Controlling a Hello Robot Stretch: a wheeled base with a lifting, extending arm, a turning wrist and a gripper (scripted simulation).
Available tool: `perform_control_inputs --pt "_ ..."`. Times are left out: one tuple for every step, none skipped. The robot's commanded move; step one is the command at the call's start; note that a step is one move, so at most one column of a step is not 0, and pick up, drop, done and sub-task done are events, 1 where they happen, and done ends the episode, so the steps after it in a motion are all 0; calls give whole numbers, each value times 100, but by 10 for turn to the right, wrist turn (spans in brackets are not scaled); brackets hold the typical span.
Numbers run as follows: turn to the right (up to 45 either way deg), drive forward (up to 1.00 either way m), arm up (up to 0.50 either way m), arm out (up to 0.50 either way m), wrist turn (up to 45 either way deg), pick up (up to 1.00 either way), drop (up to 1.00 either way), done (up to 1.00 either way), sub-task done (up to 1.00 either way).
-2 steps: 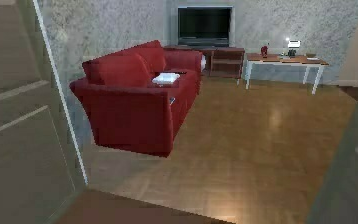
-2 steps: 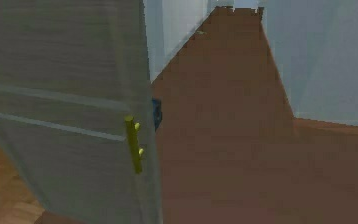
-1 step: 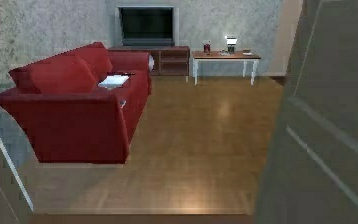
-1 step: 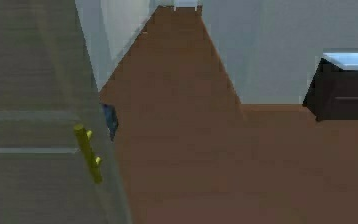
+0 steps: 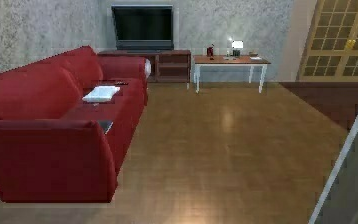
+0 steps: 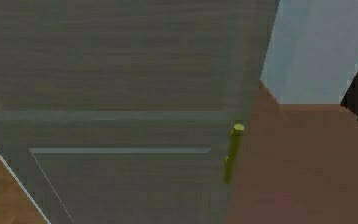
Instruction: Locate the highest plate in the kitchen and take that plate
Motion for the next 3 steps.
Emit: perform_control_inputs --pt "180 0 0 0 0 0 0 0 0" --pt "0 100 0 0 0 0 0 0 0" --pt "0 35 0 0 0 0 0 0 0"
